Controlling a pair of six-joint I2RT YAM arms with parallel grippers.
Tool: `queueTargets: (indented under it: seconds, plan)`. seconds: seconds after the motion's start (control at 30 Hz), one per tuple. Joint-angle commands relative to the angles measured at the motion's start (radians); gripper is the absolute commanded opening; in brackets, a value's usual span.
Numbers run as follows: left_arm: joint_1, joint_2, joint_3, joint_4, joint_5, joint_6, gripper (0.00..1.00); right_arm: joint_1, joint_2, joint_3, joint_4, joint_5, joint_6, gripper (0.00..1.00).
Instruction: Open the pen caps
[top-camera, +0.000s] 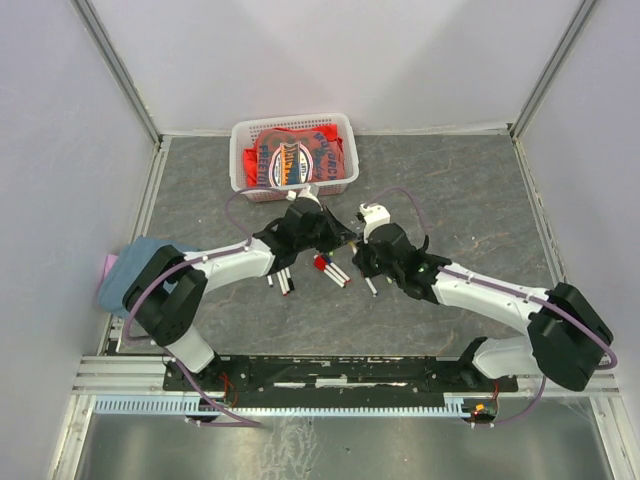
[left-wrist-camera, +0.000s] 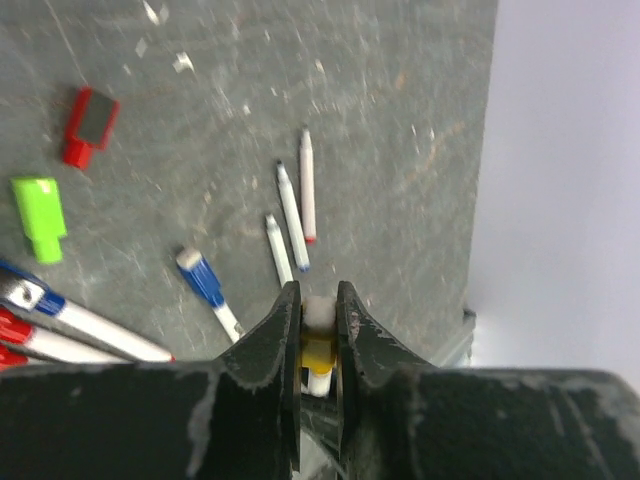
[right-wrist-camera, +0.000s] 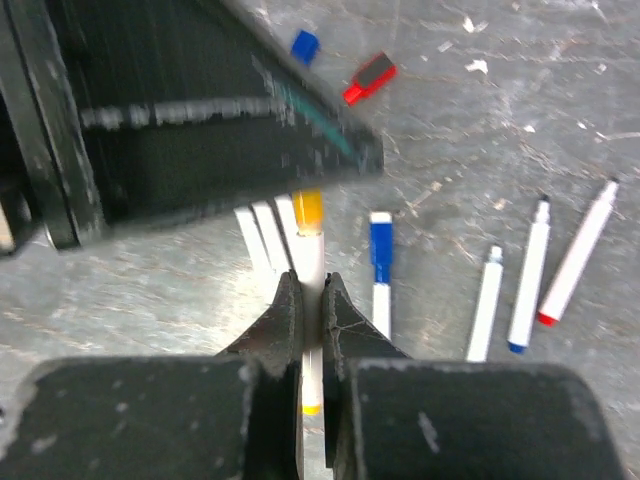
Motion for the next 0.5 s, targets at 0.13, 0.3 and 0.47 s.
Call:
queueTargets:
  seconds: [0.13, 0.3, 0.47]
  plan:
    - [-0.001, 0.044, 0.123, -0.063, -0.285, 0.024, 0.03, 0.037, 0.046, 0.018, -0.136, 0.214, -0.069, 0.01]
    - [0.004, 0.043, 0.135, -0.044, -0.247, 0.098, 0.03, 0.019, -0.003, -0.025, -0.083, 0.139, -0.047, 0.01]
    - [0.004, 0.06, 0.156, -0.15, -0.275, 0.233, 0.03, -0.019, 0.016, -0.007, -0.116, 0.128, -0.038, 0.01]
